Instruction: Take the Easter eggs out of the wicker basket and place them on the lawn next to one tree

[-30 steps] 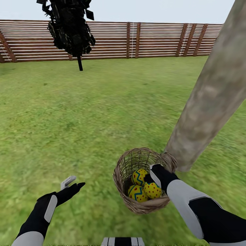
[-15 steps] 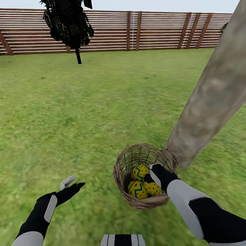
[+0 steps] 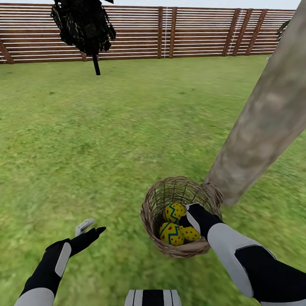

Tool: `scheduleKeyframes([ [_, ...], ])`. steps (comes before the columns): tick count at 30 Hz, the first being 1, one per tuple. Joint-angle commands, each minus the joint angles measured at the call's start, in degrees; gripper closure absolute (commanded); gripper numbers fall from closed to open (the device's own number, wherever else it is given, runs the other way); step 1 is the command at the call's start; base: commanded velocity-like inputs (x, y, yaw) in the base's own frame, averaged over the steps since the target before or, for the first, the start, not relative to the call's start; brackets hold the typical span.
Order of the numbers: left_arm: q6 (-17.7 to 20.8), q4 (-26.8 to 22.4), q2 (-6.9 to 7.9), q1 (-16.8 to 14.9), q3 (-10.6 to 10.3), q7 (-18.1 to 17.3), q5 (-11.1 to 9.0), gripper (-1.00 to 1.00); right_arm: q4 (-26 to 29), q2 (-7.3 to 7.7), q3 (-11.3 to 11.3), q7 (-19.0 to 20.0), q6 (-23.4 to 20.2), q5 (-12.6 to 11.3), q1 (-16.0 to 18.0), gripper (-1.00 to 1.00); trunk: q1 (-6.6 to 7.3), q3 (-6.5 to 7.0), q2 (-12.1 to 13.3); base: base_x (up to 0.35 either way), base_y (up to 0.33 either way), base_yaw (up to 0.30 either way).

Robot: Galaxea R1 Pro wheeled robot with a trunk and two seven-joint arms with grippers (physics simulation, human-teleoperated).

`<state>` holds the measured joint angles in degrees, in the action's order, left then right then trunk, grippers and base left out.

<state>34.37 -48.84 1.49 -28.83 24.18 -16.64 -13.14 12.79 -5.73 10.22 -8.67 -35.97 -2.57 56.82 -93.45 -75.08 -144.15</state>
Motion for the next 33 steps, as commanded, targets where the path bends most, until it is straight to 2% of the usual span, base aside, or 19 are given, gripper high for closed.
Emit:
scheduleKeyframes([
  [1, 0.44, -0.04, -0.04, -0.01, 0.16, -0.14, -0.23, -1.00, 0.02, 0.02, 0.06, -0.21, -0.24, -0.98, -0.04, 1.00, 0.00, -0.05, -0.01, 0.000, 0.000, 0.000],
  [9, 0.44, -0.03, -0.06, 0.00, 0.16, -0.15, -0.28, -1.00, 0.04, 0.02, 0.06, 0.06, -0.24, -0.94, -0.04, 1.00, -0.03, -0.27, -0.02, 0.000, 0.000, 0.000],
  [19, 0.44, -0.03, -0.26, -0.01, 0.08, -0.15, -0.21, -1.00, 0.01, 0.02, 0.06, 0.06, -0.24, -0.94, -0.04, 1.00, 0.08, 0.61, 0.03, 0.000, 0.000, 0.000],
  [33, 0.44, -0.02, -0.48, 0.00, 0.01, -0.15, -0.21, -1.00, -0.03, -0.02, 0.09, 0.06, -0.24, -0.94, -0.04, 1.00, 0.44, 3.71, 0.22, 0.000, 0.000, 0.000],
])
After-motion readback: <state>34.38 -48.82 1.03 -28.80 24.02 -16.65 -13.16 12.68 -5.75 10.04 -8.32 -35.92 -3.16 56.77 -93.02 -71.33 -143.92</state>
